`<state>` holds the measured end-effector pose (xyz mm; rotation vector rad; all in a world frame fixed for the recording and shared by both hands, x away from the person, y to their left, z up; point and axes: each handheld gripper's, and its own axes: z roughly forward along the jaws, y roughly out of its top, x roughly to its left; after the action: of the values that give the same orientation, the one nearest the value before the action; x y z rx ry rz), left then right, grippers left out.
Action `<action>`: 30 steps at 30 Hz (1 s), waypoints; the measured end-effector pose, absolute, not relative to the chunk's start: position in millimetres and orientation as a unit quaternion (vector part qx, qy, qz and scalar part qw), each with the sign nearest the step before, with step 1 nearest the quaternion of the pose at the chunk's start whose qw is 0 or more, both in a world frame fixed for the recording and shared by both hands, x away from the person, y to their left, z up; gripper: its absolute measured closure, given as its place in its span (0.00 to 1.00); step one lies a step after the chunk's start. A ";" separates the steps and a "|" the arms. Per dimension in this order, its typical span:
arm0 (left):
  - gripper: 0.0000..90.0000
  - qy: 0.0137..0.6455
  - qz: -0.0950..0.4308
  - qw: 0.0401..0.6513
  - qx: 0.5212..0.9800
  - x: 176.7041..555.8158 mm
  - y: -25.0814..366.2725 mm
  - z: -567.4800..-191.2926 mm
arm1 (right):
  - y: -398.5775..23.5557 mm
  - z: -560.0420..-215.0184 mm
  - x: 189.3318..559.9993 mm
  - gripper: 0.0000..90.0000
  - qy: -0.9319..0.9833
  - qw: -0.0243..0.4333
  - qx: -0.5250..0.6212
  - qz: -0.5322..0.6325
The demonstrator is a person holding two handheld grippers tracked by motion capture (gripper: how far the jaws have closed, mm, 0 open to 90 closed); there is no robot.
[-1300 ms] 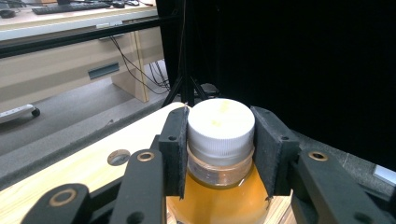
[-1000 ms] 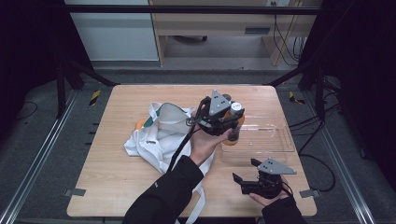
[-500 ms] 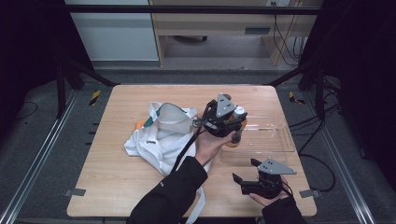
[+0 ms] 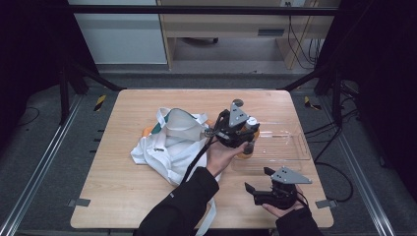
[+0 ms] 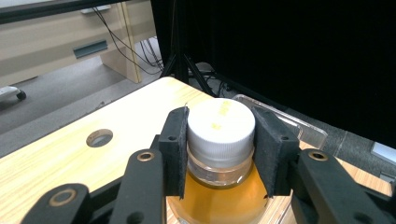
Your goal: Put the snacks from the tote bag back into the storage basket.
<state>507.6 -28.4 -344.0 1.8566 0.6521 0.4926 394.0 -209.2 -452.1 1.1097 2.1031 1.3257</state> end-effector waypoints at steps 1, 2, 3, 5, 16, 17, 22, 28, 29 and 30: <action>0.66 0.272 0.204 0.525 0.780 508.4 -27.9 -347.8 | -209.2 -452.1 393.9 0.13 0.756 0.208 0.398 0.476; 0.66 0.274 0.203 0.524 0.780 508.7 -28.0 -349.4 | -209.3 -452.1 394.0 0.13 0.756 0.208 0.398 0.476; 0.66 0.274 0.203 0.523 0.781 508.9 -28.1 -350.6 | -209.2 -452.1 394.0 0.13 0.756 0.207 0.399 0.476; 0.66 0.274 0.203 0.519 0.784 509.3 -28.0 -353.6 | -209.2 -452.3 394.0 0.13 0.756 0.207 0.399 0.476; 0.66 0.277 0.194 0.513 0.789 510.1 -26.4 -366.5 | -209.0 -452.4 394.1 0.13 0.757 0.207 0.398 0.475; 0.66 0.276 0.193 0.513 0.790 510.5 -25.9 -367.5 | -209.0 -452.3 394.0 0.13 0.757 0.207 0.398 0.476; 0.66 0.276 0.192 0.509 0.792 510.9 -24.8 -372.0 | -209.0 -452.4 394.1 0.13 0.756 0.206 0.399 0.476; 0.66 0.279 0.188 0.503 0.796 511.9 -23.2 -378.9 | -209.2 -452.5 394.2 0.13 0.757 0.207 0.398 0.475; 0.66 0.280 0.187 0.502 0.796 512.1 -23.1 -379.7 | -209.2 -452.5 394.3 0.13 0.757 0.207 0.398 0.476; 0.65 0.280 0.187 0.501 0.797 512.3 -23.0 -380.4 | -209.2 -452.6 394.4 0.13 0.757 0.208 0.398 0.475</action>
<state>512.3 -23.0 -380.4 1.9265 0.6758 0.4526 394.4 -209.2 -452.6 1.1075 2.1067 1.3226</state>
